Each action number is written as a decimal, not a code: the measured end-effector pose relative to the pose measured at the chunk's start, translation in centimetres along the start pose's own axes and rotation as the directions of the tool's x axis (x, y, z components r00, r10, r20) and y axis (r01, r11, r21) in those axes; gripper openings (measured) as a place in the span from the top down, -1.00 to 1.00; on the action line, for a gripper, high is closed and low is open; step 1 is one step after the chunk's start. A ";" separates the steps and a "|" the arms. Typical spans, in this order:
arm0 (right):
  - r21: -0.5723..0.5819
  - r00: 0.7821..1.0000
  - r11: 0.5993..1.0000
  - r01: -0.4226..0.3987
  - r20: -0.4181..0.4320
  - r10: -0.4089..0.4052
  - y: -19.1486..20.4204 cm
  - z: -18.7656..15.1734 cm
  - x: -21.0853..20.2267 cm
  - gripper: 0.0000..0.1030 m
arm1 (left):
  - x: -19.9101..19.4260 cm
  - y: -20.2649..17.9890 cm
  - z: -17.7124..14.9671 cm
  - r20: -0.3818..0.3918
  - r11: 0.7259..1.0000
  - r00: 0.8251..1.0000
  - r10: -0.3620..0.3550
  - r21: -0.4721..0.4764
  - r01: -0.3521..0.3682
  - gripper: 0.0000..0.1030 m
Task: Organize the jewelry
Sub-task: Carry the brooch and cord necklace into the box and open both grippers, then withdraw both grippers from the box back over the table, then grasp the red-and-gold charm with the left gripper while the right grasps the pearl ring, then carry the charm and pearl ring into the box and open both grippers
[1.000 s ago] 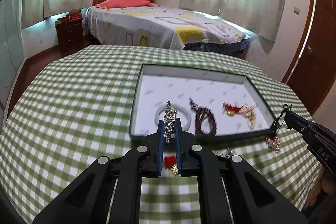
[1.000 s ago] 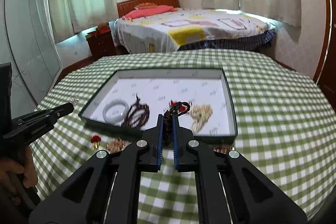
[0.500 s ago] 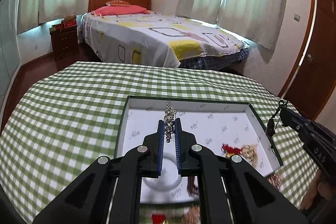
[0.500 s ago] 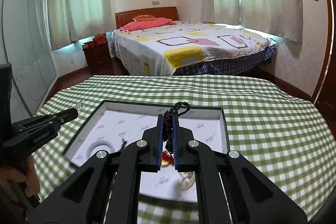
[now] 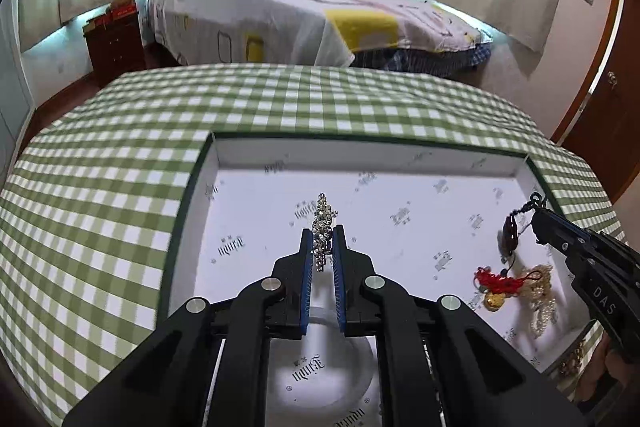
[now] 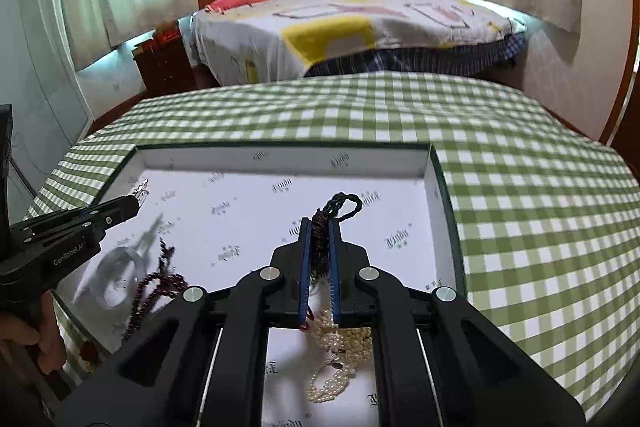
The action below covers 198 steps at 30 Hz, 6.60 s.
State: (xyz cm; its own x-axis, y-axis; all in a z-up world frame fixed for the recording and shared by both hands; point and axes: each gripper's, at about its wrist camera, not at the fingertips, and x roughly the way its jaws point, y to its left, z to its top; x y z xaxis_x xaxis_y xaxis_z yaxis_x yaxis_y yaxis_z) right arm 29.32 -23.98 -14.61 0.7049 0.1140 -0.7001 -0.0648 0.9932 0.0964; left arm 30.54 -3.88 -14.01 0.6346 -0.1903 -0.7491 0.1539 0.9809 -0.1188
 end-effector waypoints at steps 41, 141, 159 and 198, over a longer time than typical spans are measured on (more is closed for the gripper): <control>0.006 0.998 1.000 0.010 0.066 -0.010 1.7 -4.6 -9.4 0.26 | -9.5 1.1 -5.6 0.115 1.000 0.993 0.031 -0.006 -0.031 0.10; -0.116 0.981 0.984 -0.135 -0.155 0.116 7.3 -10.7 -6.9 0.73 | -9.8 4.5 -12.8 0.004 0.992 0.993 0.122 0.042 -0.122 0.75; -0.108 0.988 0.984 -0.141 -0.072 0.134 7.0 -9.3 -10.2 0.73 | -11.9 2.4 -11.4 0.064 0.995 0.996 0.070 0.063 -0.074 0.75; -0.076 0.995 0.994 -0.077 -0.068 0.072 1.8 3.4 1.7 0.73 | 2.0 -5.2 2.4 -0.024 0.995 1.000 -0.010 0.096 0.013 0.75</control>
State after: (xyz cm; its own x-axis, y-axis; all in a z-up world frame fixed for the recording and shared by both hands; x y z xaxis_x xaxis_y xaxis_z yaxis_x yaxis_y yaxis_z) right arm 32.84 -22.09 -13.18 0.6484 0.1867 -0.7381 -0.1725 0.9803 0.0964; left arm 32.86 -9.51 -13.33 0.6143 -0.1995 -0.7635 0.2337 0.9701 -0.0655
